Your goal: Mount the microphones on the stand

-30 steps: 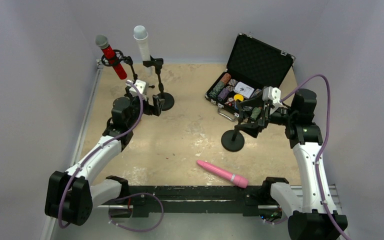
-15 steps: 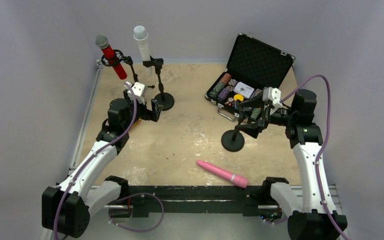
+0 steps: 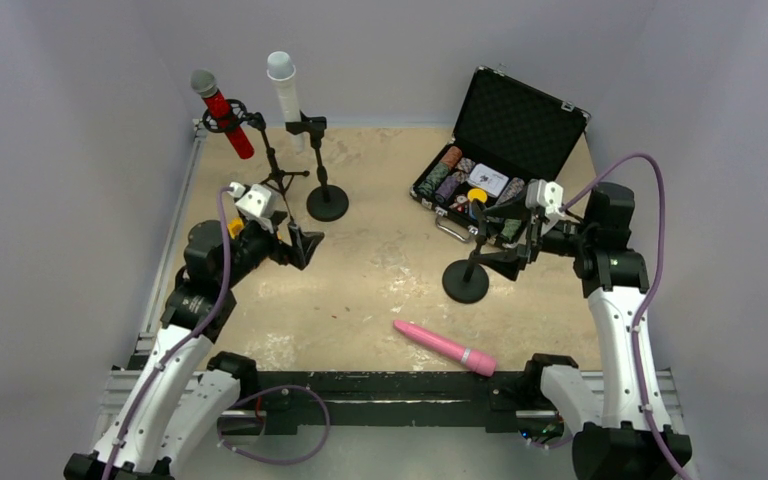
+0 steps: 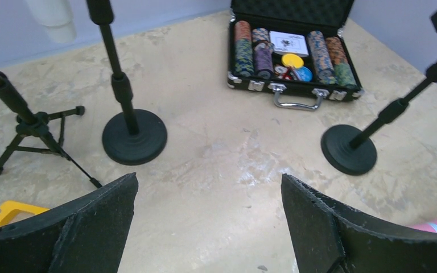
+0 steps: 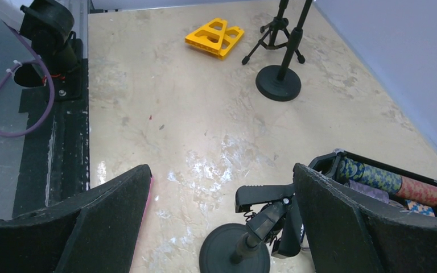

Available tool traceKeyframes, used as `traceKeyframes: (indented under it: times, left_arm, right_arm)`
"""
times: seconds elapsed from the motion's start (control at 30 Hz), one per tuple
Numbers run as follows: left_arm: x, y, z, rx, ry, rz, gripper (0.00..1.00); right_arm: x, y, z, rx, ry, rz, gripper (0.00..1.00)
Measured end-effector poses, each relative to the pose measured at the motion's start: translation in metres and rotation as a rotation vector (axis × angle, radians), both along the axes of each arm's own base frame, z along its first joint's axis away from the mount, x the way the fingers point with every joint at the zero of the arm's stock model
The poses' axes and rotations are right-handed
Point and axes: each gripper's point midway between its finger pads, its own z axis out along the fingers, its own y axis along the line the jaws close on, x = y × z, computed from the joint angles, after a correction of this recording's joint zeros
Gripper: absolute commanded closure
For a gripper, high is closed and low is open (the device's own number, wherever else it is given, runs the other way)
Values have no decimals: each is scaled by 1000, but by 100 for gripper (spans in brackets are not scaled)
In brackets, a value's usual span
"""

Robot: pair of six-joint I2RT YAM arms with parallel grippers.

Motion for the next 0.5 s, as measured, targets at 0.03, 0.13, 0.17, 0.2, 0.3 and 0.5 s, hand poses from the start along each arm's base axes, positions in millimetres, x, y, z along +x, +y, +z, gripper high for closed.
traceKeyframes:
  times: [0.03, 0.13, 0.17, 0.2, 0.3, 0.5]
  left_arm:
    - [-5, -2, 0, -2, 2, -16, 1]
    - [-24, -9, 3, -12, 0, -89, 1]
    - [-29, -11, 5, -18, -9, -111, 1]
    - [-32, -13, 5, -22, -14, -126, 1]
    - [-44, -17, -1, -36, -23, -169, 1]
    - [-49, -18, -23, -45, 43, -174, 1]
  right_arm:
    - [0, -1, 0, -2, -2, -3, 1]
    - [-3, -3, 2, -8, -14, -12, 1]
    - [-3, -3, 2, -9, -19, -15, 1]
    - [-3, -4, 3, -10, -23, -18, 1]
    - [-1, -9, 3, -13, -31, -43, 1]
    - [1, -23, 2, -13, -51, -101, 1]
